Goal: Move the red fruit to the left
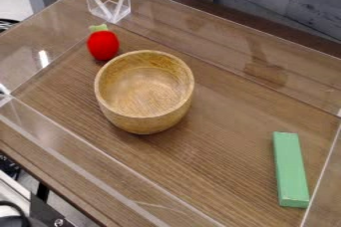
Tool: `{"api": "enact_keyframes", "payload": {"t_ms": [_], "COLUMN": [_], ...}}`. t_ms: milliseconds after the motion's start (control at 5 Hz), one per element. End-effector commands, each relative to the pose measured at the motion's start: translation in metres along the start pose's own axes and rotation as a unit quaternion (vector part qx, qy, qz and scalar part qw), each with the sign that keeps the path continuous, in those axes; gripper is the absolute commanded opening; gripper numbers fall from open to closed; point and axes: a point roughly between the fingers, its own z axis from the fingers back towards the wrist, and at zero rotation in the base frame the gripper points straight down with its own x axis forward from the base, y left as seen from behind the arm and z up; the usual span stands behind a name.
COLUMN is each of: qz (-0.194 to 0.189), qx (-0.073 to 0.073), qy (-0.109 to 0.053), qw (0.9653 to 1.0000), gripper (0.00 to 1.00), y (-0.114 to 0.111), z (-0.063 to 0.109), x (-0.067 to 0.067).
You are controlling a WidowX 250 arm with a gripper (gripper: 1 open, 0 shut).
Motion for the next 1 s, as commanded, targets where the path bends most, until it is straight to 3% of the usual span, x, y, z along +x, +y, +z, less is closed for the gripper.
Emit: {"api": "enact_keyframes", "payload": {"t_ms": [0,200,400,600,800], "qz": [-0.044,-0.099,-0.149,-0.196,-0.192], "qx": [-0.009,-0.004,0.0,-0.001,0.0], "qy": [-0.021,-0.019,-0.011,-0.006,-0.004], "qw": [0.9988,0.9949,0.9888,0.9805,0.9814], "gripper": [1.0,1.0,1.0,1.0,1.0], "y": [-0.013,-0.026,-0.039,-0.048,-0.053], "z": [0.013,0.008,0.005,0.007,-0.008], "x": [-0.005,-0.016,-0.026,-0.033,-0.048]}}
